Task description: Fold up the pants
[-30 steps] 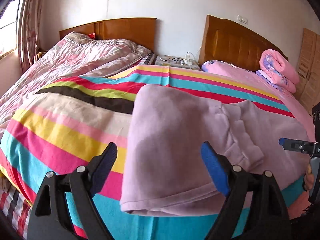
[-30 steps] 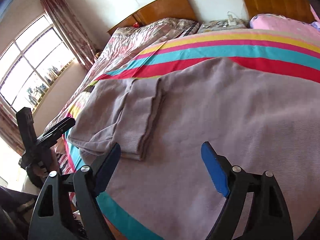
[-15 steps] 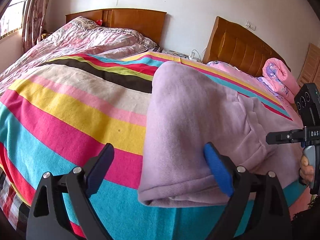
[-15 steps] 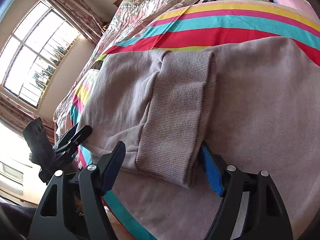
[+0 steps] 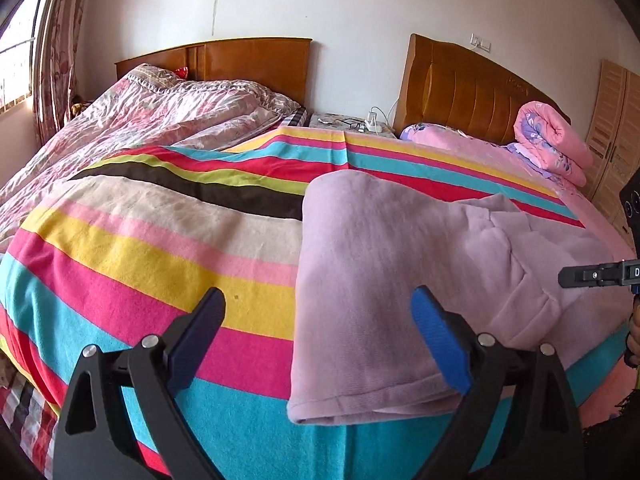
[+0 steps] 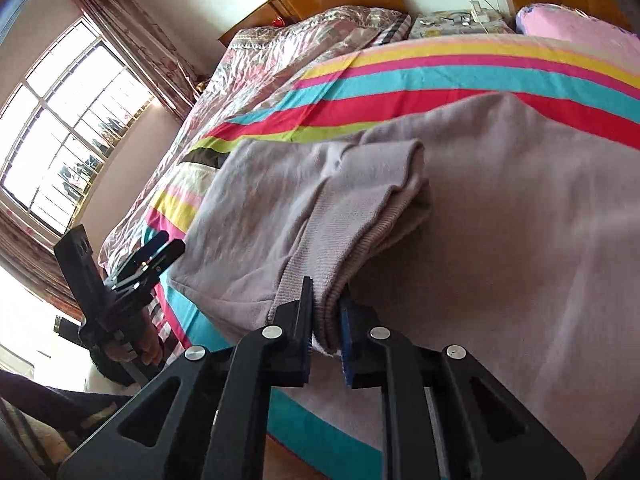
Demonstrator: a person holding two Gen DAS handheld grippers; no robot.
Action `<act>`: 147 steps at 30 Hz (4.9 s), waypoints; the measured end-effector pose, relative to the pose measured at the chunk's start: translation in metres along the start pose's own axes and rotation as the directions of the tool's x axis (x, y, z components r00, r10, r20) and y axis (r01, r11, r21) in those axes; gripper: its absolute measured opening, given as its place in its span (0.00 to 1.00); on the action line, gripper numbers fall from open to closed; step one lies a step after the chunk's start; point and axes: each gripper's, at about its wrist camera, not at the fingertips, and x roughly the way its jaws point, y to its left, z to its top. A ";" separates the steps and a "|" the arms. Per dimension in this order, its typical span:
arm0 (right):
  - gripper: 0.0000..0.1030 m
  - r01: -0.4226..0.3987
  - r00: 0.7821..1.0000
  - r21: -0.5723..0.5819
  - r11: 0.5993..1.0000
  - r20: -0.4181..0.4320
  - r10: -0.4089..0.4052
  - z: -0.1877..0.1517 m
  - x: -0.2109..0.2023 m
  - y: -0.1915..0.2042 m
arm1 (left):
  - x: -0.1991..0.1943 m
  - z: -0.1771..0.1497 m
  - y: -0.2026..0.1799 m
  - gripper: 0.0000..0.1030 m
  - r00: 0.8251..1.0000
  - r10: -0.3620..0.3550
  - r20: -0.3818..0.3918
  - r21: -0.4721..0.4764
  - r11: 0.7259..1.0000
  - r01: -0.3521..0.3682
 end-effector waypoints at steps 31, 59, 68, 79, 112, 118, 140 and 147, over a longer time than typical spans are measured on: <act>0.56 0.252 0.967 -0.487 0.836 0.090 -0.239 0.025 0.064 0.030 | 0.117 0.082 -0.062 0.99 0.975 0.116 -0.191 0.135 0.987 -0.091; 0.14 -0.009 0.997 -0.199 0.980 0.073 0.024 -0.003 -0.011 0.018 | 0.115 0.066 -0.088 0.99 0.985 0.093 -0.144 0.247 0.967 -0.055; 0.34 0.236 0.964 -0.162 0.958 0.165 -0.209 0.003 -0.020 0.001 | 0.081 0.083 -0.071 0.99 0.991 0.097 -0.092 0.221 0.972 -0.075; 0.38 0.282 0.959 -0.352 0.893 0.087 -0.269 0.032 0.042 0.006 | 0.105 0.074 -0.054 0.99 0.977 0.116 -0.177 0.206 0.975 -0.079; 0.78 0.404 0.862 -0.026 0.914 0.346 -0.371 -0.045 -0.100 -0.043 | 0.014 0.066 -0.096 0.99 0.998 -0.042 -0.049 0.173 0.984 0.050; 0.78 0.360 0.731 0.443 0.821 0.413 -0.543 -0.122 -0.206 -0.138 | 0.044 0.056 -0.170 0.99 0.984 -0.126 -0.127 0.273 0.949 0.157; 0.63 0.221 0.860 0.635 0.740 0.231 -0.455 -0.124 -0.202 -0.239 | 0.091 0.016 -0.180 0.99 0.971 -0.115 -0.211 0.282 0.944 0.173; 0.63 0.254 0.831 0.678 0.690 0.211 -0.514 -0.114 -0.200 -0.244 | 0.091 0.015 -0.180 0.99 0.971 -0.118 -0.208 0.283 0.943 0.175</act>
